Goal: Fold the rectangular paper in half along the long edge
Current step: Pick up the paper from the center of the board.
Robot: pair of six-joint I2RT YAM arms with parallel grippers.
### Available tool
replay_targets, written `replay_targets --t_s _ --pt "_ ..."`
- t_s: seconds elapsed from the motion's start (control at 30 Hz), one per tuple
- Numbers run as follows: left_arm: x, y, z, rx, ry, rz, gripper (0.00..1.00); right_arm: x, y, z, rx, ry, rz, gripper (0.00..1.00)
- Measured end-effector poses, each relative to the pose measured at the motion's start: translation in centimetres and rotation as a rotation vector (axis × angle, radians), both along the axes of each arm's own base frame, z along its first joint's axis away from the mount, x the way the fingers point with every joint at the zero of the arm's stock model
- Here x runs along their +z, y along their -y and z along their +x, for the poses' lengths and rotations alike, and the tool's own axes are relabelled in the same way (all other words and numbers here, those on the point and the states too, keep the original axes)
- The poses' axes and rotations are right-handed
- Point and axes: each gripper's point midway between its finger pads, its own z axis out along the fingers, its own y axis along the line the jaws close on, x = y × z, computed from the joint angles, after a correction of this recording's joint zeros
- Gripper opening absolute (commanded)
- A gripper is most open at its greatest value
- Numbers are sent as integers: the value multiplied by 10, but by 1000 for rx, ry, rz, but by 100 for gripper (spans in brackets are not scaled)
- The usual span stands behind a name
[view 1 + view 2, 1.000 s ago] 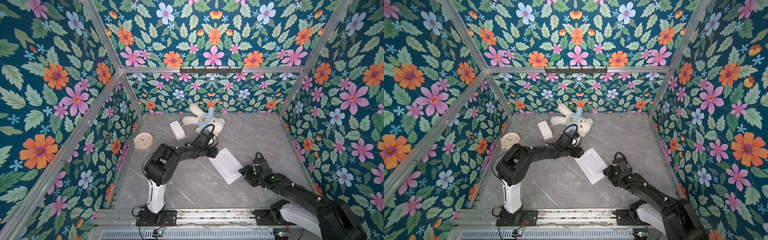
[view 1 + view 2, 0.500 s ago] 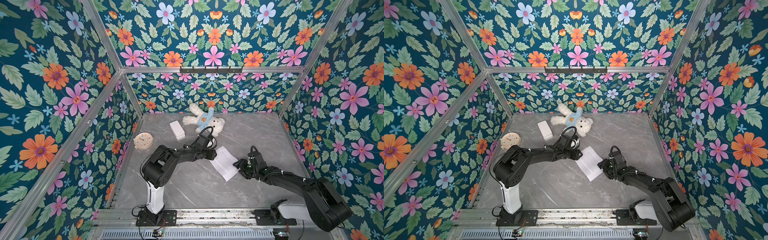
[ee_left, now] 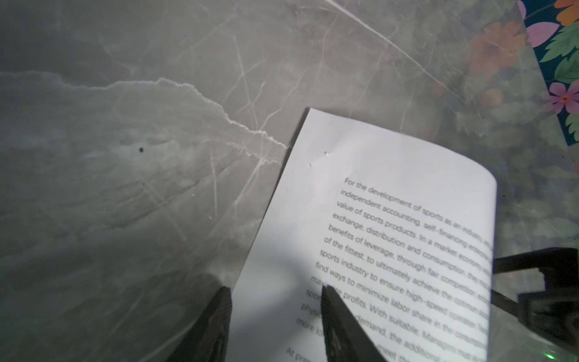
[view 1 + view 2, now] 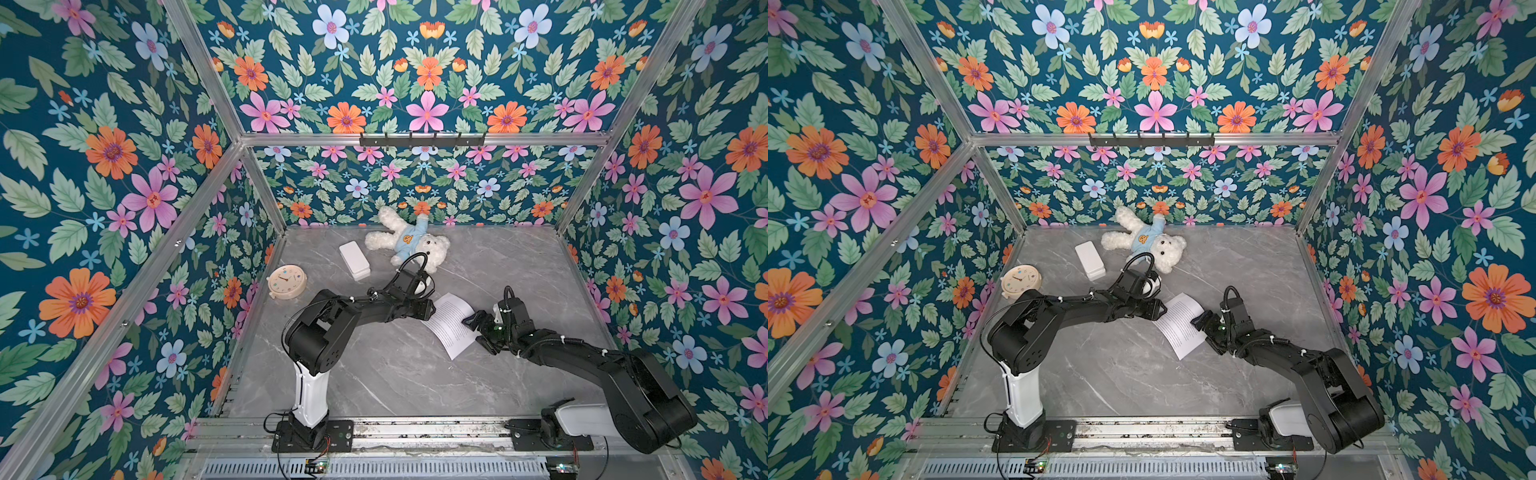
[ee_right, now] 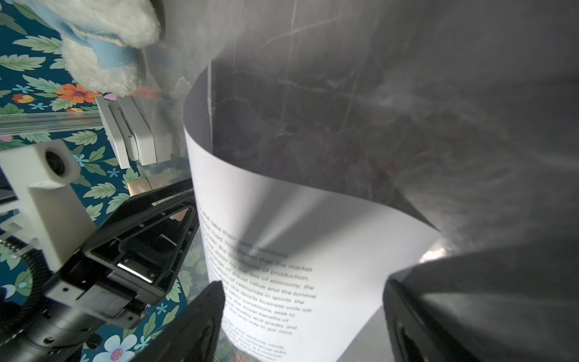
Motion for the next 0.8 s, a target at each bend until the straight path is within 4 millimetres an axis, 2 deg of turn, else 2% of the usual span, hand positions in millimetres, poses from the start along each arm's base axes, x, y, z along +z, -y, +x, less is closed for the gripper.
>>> replay_targets --t_s 0.17,0.4,0.57,0.8 --pt "0 3 0 -8 -2 -9 50 2 -6 8 31 25 14 89" --pt "0 8 -3 -26 -5 -20 50 8 -25 21 123 66 68 95" --pt "-1 20 -11 -57 -4 -27 50 11 -31 22 156 82 83 99" --pt "-1 28 -17 -90 2 -18 50 12 -34 23 172 87 91 99"
